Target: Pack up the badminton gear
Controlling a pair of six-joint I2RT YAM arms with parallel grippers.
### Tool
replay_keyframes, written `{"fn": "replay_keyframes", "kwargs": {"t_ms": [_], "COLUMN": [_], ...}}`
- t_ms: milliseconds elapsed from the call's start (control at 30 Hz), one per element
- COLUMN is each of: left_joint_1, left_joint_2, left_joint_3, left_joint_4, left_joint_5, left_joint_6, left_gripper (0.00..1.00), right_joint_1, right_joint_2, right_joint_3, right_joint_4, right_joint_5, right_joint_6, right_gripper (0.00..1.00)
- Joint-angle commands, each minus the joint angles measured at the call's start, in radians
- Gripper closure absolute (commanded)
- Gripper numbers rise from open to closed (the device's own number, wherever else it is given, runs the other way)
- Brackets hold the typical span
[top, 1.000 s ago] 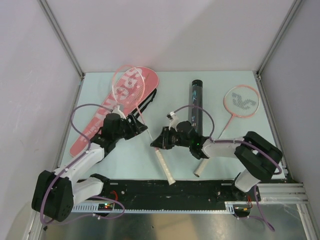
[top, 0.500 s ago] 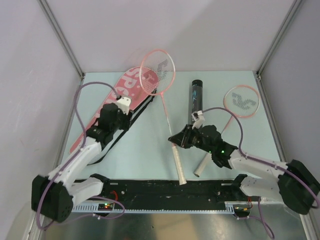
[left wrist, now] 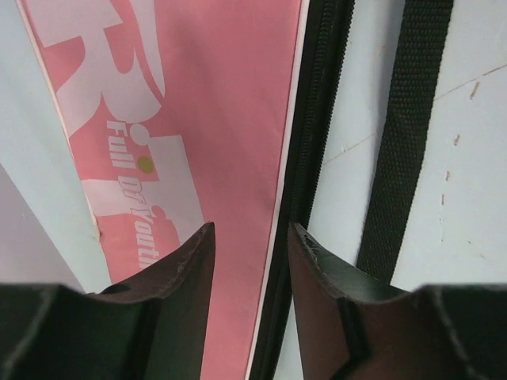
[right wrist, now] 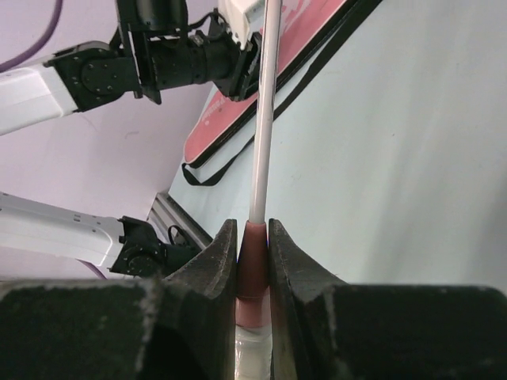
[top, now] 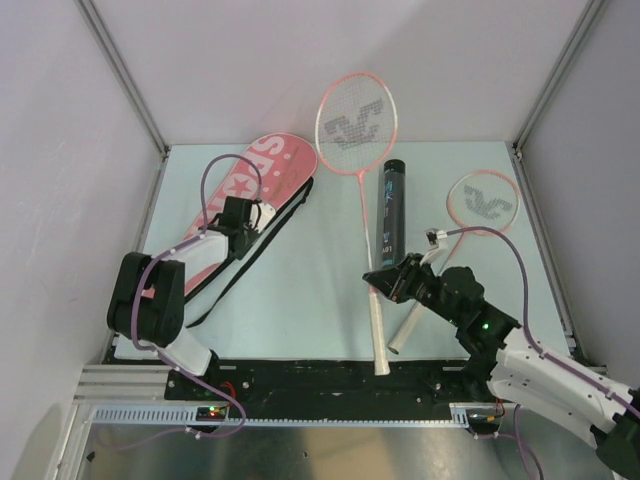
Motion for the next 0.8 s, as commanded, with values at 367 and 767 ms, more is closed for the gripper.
{"fn": "replay_keyframes", "kwargs": {"t_ms": [367,767], "left_joint_1": [0.021,0.024], "left_joint_2": [0.014,0.040], "left_joint_3": [0.005,0.013], "left_joint_4": [0.041,0.024], "left_joint_5": [0.065,-0.001], "left_joint_6": [0.052,0.088], "left_gripper": [0.46,0.55], "right_joint_1": [-0.046,-0.065], "right_joint_2": [-0.093,-0.149], "right_joint_3": [0.003,-0.001], "right_joint_4": [-0.032,-0.065], "right_joint_5": [0.060,0.062], "right_joint_6": [-0.035,-0.028], "right_gripper": [1.00,1.00]}}
